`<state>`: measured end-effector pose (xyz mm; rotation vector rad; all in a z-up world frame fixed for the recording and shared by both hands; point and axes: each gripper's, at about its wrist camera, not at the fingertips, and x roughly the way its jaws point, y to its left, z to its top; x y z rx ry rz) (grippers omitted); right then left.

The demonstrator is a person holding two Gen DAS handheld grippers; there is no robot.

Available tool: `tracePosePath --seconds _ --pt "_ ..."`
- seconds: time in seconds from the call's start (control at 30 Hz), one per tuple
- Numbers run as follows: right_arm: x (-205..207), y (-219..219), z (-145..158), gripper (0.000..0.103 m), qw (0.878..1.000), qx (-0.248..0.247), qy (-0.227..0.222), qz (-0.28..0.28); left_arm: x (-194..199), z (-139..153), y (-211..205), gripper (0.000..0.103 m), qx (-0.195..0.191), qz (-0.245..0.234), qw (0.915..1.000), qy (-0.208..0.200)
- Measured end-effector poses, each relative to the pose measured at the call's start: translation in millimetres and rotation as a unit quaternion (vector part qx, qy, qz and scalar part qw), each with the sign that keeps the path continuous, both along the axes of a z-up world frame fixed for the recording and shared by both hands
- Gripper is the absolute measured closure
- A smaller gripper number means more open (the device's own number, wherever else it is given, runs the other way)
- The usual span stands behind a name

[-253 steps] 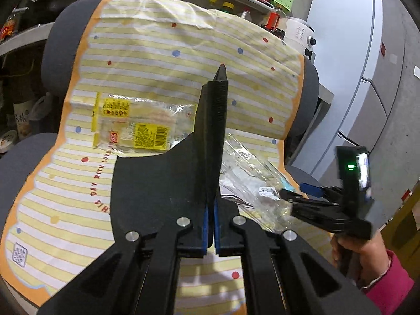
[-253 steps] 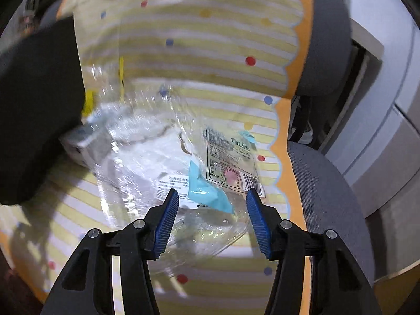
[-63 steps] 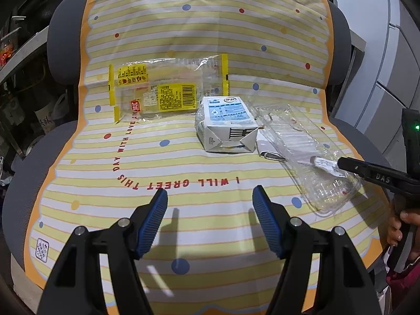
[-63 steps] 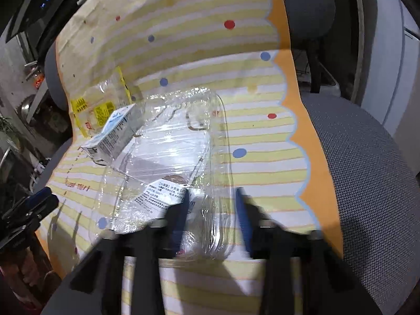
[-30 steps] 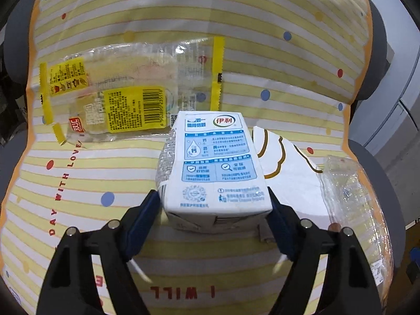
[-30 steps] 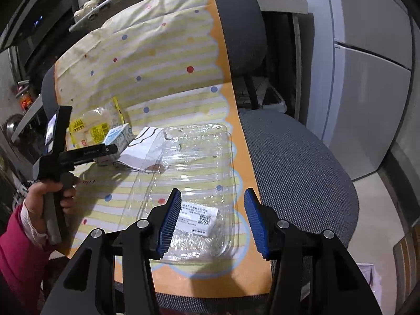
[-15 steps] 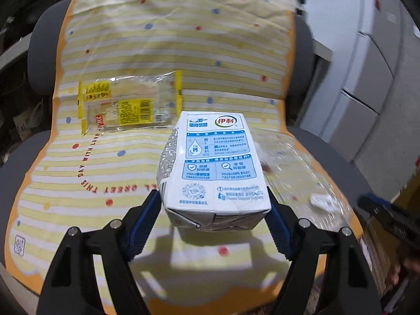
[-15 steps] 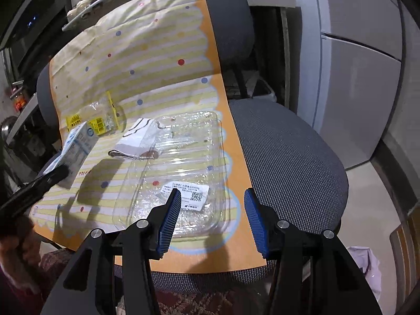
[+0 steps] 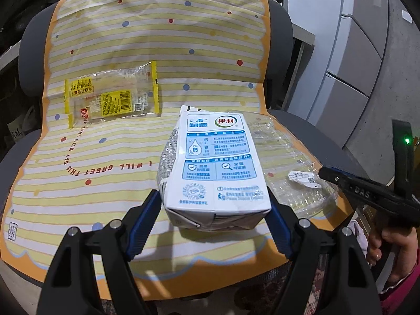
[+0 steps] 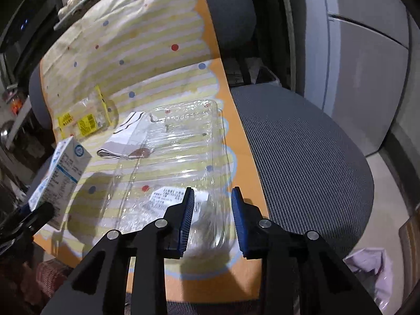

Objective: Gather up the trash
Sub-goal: 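Grasp the white milk carton with the left gripper while the right gripper holds the tray, then carry the carton and tray over the bin and release both into it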

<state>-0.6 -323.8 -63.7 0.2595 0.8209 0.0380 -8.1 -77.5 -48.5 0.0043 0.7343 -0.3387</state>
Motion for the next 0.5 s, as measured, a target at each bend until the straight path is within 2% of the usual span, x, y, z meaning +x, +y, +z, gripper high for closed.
tracePosePath --seconds 0.13,0.23,0.3,0.4,0.5 --pt "-13 -2 -8 0.073 1.000 0.011 0.009 -0.004 1 -2 -1 0.028 -0.001 -0.001 1.0000 0.004" --pt "-19 3 -9 0.074 1.000 0.001 -0.002 -0.005 1 -3 -2 0.028 -0.001 0.000 1.0000 0.006" --pt "-18 6 -7 0.083 1.000 0.003 -0.003 -0.005 -1 -1 -1 0.028 -0.002 0.001 1.0000 0.005" --pt "-20 11 3 0.089 1.000 -0.011 -0.018 -0.011 -6 2 0 0.028 -0.002 0.002 1.0000 0.000" --pt "-30 9 27 0.094 0.998 -0.020 -0.053 -0.018 -11 8 1 0.028 -0.005 -0.001 1.0000 -0.005"
